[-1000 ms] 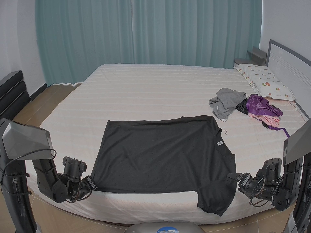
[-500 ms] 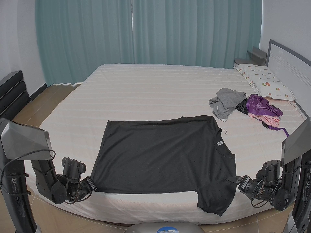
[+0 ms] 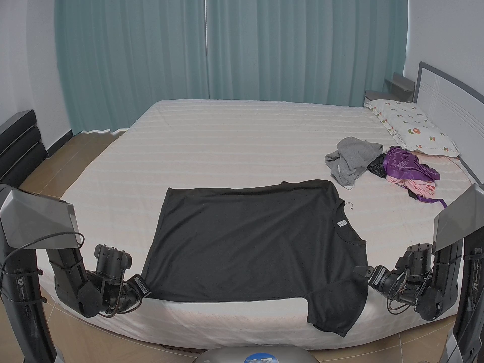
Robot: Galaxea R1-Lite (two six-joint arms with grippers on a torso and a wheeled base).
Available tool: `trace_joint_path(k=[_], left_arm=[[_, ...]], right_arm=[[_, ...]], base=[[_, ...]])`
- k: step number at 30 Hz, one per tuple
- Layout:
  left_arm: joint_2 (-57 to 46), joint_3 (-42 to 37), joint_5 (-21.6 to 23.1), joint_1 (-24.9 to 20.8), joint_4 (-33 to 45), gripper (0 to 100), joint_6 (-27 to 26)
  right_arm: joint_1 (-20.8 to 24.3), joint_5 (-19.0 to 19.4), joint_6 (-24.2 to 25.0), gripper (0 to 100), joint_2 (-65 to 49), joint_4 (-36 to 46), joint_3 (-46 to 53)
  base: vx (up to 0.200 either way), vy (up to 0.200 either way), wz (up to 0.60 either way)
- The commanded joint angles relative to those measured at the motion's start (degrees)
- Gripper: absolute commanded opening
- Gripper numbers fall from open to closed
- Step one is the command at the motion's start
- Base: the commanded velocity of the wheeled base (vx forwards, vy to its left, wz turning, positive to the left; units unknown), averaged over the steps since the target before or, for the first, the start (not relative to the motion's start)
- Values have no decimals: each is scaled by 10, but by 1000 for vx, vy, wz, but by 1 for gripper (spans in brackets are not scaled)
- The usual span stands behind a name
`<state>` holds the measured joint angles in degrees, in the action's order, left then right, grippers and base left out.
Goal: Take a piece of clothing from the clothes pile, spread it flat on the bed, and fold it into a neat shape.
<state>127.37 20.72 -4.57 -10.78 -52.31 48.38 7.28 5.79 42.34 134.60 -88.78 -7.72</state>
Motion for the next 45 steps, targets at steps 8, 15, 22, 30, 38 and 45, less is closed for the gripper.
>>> trace_joint_path(k=[8, 15, 22, 30, 38, 45], left_arm=[[0, 0, 0, 0, -1, 0, 0], [1, 0, 0, 0, -1, 0, 0], [2, 0, 0, 0, -1, 0, 0], [2, 1, 0, 0, -1, 0, 0], [2, 1, 0, 0, -1, 0, 0], [2, 0, 0, 0, -1, 0, 0]], right_arm=[[-2, 0, -13, 100, 23, 36, -51], [-4, 1, -44, 100, 51, 38, -56], [-26, -1, -45, 0, 44, 31, -78], [-33, 0, -46, 0, 37, 36, -115], [-35, 4, -61, 0, 36, 65, -143], [-44, 14, -82, 100, 36, 70, -121]], base=[[0, 0, 0], [0, 0, 0], [0, 0, 0], [0, 0, 0], [0, 0, 0], [0, 0, 0]])
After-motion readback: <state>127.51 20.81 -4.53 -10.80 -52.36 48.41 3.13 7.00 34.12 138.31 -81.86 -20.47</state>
